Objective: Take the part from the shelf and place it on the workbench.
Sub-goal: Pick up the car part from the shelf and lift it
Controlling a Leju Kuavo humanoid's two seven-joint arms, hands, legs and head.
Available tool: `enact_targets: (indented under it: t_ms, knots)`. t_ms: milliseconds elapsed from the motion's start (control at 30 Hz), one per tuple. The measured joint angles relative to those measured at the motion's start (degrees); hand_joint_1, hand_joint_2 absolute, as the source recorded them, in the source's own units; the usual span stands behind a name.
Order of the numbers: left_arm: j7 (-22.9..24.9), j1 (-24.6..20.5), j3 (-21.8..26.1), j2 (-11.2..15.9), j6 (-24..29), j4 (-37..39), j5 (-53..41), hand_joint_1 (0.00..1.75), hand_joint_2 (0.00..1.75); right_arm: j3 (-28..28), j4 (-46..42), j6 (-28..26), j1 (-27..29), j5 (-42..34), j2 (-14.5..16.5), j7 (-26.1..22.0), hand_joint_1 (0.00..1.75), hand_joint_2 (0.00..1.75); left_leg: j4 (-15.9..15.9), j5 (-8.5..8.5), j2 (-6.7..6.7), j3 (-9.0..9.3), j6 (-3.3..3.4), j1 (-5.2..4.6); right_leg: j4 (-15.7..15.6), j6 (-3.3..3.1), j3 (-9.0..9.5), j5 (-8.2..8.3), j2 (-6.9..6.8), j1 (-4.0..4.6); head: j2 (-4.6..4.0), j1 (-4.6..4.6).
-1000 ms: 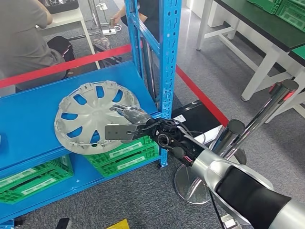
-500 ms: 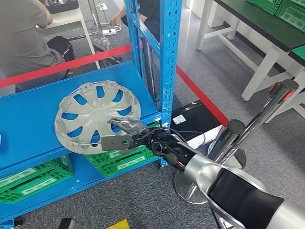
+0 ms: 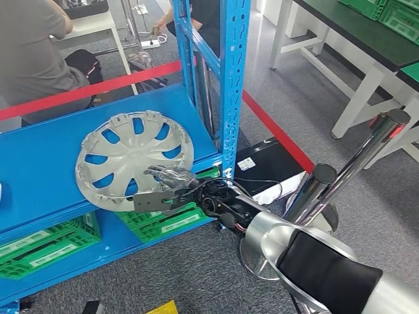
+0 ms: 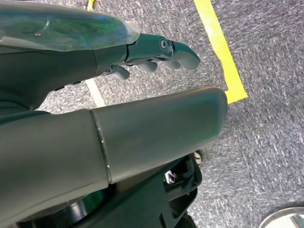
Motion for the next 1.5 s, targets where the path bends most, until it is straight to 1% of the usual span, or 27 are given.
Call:
enact_targets:
  t_ms: [733, 1100, 1233, 1367, 1500]
  knots:
    - [0.0, 0.2, -0.1, -0.1, 0.0, 0.0, 0.4, 0.0, 0.0, 2.1, 10.6, -0.8, -3.0, 2.9, 0.8, -0.6, 0.0, 1.75, 0.0, -0.02, -0.01, 0.58, 0.0, 0.0, -0.1, 0.01, 0.54, -0.02, -0.02, -0.01, 0.0, 0.01]
    - [-0.1, 0.4, -0.1, -0.1, -0.1, 0.0, 0.4, 0.0, 0.0, 2.6, 13.2, -1.0, -3.9, 3.4, 0.8, -0.1, 0.0, 1.75, 0.0, -0.02, -0.02, 0.79, 0.01, 0.0, -0.2, 0.03, 0.79, -0.01, -0.02, -0.03, 0.0, 0.0]
    - [-0.1, 0.4, -0.1, -0.1, -0.1, 0.0, 0.3, 0.0, 0.0, 2.8, 13.5, -1.7, -3.9, 5.0, 0.8, 0.2, 0.0, 1.75, 0.0, -0.03, -0.03, 0.83, 0.02, 0.0, -0.2, 0.03, 0.86, -0.01, -0.03, -0.02, 0.0, 0.01]
    - [-0.1, 0.4, -0.1, -0.1, -0.1, 0.0, 0.1, 0.0, 0.0, 3.3, 13.8, -2.8, -3.8, 6.5, 0.9, 1.0, 1.69, 1.75, 0.0, -0.03, -0.03, 0.84, 0.02, 0.0, -0.2, 0.04, 0.88, 0.0, -0.03, -0.03, 0.0, 0.01]
    - [-0.1, 0.4, -0.1, -0.1, -0.1, 0.0, 0.1, 0.0, 0.0, 3.6, 14.0, -4.1, -3.7, 7.4, 0.9, 1.8, 1.69, 1.75, 0.0, -0.03, -0.03, 0.88, 0.03, 0.0, -0.3, 0.04, 0.92, 0.0, -0.04, -0.03, 0.0, -0.01]
